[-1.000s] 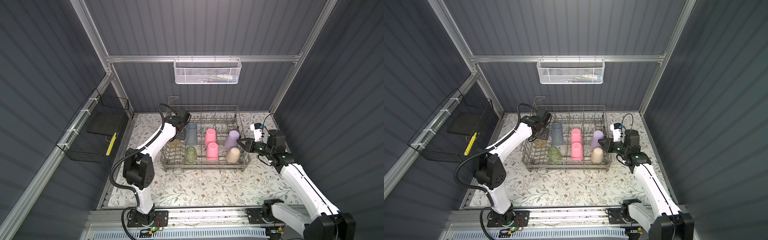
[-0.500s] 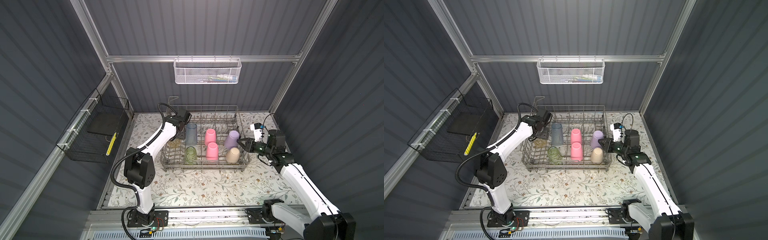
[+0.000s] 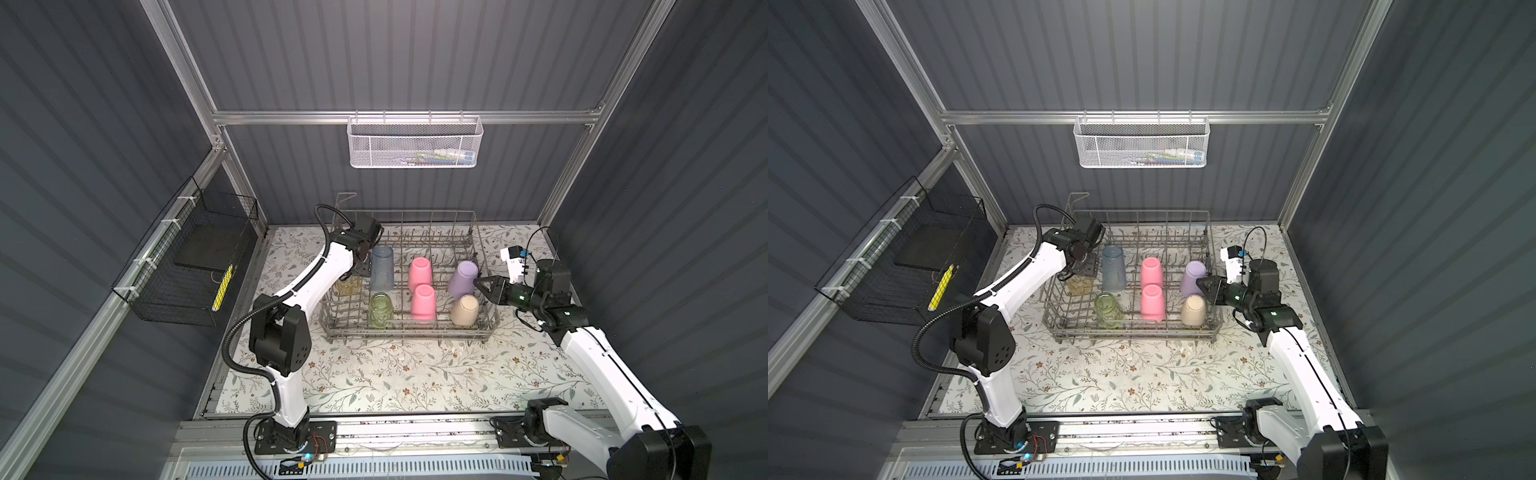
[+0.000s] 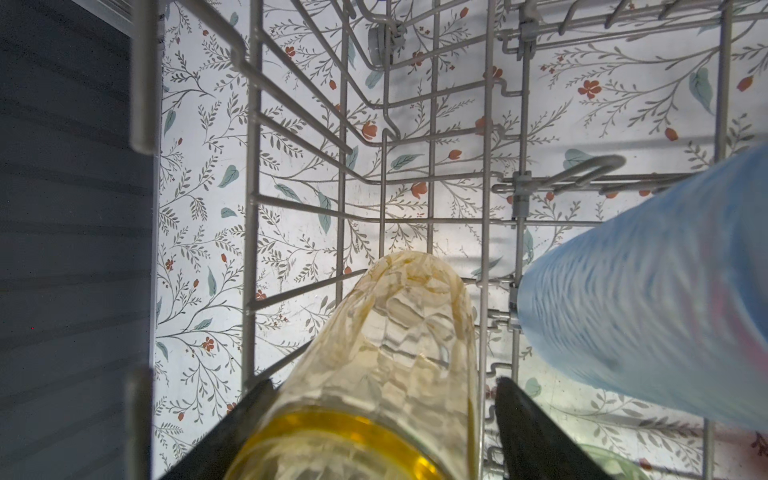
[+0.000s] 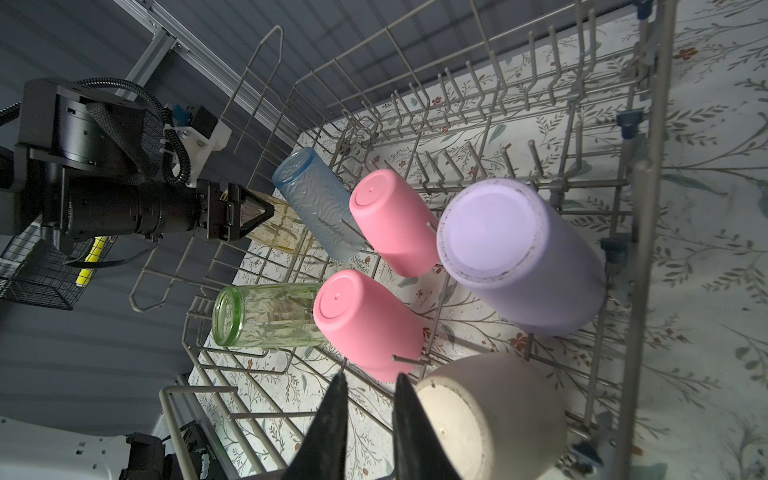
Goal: Load the cups into the dish rack
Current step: 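Lower the yellow cup onto the tines beside the blue cup with the left gripper, then open the left gripper and lift it off the yellow cup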
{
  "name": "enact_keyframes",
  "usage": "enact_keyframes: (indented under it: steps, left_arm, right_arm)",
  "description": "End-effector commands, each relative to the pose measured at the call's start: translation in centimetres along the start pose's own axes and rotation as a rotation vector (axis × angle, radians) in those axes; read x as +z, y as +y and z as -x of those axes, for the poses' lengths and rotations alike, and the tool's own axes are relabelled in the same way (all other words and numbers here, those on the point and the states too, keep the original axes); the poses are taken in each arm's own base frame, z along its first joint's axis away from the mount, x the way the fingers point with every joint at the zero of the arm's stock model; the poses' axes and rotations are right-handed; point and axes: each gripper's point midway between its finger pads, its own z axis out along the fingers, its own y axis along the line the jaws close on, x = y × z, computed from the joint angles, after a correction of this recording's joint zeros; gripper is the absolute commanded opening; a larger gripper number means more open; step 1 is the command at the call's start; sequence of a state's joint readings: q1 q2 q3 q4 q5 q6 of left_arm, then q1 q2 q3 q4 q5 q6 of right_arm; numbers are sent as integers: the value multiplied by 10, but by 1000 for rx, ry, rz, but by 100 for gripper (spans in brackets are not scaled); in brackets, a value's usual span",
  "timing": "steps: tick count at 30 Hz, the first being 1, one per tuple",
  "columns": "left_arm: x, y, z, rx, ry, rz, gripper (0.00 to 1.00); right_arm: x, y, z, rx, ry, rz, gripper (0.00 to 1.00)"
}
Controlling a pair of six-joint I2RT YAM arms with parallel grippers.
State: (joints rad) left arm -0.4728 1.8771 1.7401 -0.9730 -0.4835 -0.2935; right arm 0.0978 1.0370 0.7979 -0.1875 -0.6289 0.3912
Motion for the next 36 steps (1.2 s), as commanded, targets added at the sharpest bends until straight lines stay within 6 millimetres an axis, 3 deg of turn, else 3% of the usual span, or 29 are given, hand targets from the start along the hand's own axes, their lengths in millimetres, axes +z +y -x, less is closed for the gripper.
enact_keyframes:
  steps: [1, 22, 36]
  left_arm:
    - [-2, 16, 10, -38, -26, 65, 84]
    - [-20, 25, 26, -55, -79, 94, 87]
    - [-59, 22, 36, -43, -133, 65, 88]
  right_arm:
    - [-2, 5, 7, -28, -14, 19, 23]
    - [-1, 7, 8, -27, -14, 26, 23]
    - [-1, 7, 8, -28, -15, 29, 23]
